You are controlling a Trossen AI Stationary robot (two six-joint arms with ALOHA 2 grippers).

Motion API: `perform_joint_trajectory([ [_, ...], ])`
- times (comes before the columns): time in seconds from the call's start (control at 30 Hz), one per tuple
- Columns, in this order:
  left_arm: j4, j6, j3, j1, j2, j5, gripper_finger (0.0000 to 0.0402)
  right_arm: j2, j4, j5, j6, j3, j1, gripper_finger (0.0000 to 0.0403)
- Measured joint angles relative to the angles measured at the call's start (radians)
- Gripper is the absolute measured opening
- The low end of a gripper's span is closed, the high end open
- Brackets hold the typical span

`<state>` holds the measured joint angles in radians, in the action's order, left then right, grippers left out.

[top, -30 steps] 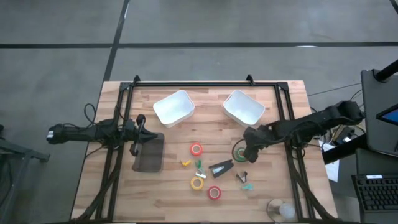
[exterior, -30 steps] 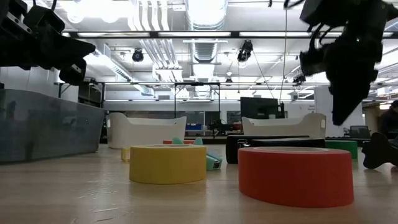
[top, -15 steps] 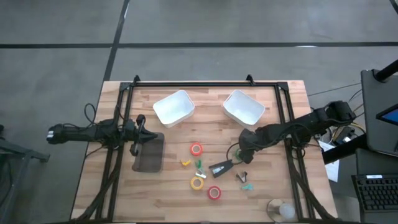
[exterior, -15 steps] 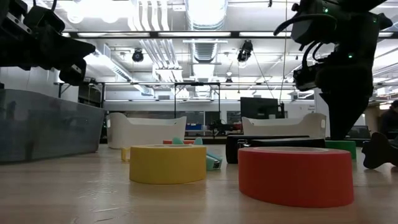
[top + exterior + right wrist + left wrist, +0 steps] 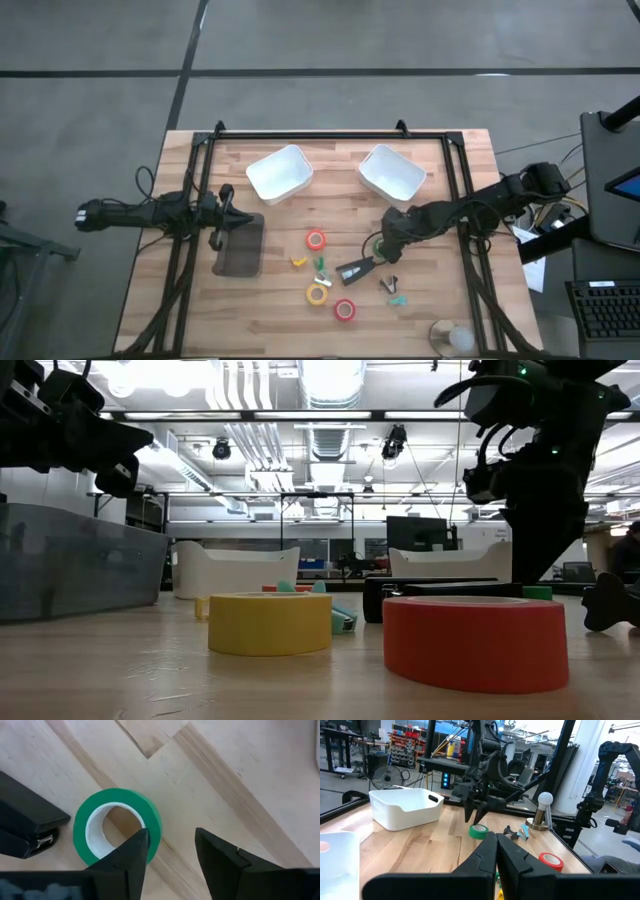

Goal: Pick and place Stapler, Stapler remover, tape
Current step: Put the green tape into the right white bin

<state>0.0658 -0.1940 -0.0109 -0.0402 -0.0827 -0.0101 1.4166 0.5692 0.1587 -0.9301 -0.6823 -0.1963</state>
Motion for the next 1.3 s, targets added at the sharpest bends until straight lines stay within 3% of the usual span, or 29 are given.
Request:
perform_joint_trajectory([
  [0.4, 0.001, 0.0, 0.0, 0.0, 0.0, 0.0, 0.0012, -0.001, -0.026, 0.022, -0.006, 0.002, -0.009, 0.0237],
  [0.67, 0.001, 0.0, 0.0, 0.0, 0.0, 0.0, 0.0012, -0.001, -0.112, 0.016, 0.003, 0.001, -0.04, 0.0255],
  [1.0, 0.0, 0.0, 0.0, 0.0, 0.0, 0.0, 0.0012, 0.079, -0.111, 0.025, 0.003, 0.002, -0.048, 0.0238],
  [1.3, 0.0, 0.0, 0.0, 0.0, 0.0, 0.0, 0.0012, 0.106, -0.117, 0.025, 0.036, -0.016, -0.048, 0.0176],
])
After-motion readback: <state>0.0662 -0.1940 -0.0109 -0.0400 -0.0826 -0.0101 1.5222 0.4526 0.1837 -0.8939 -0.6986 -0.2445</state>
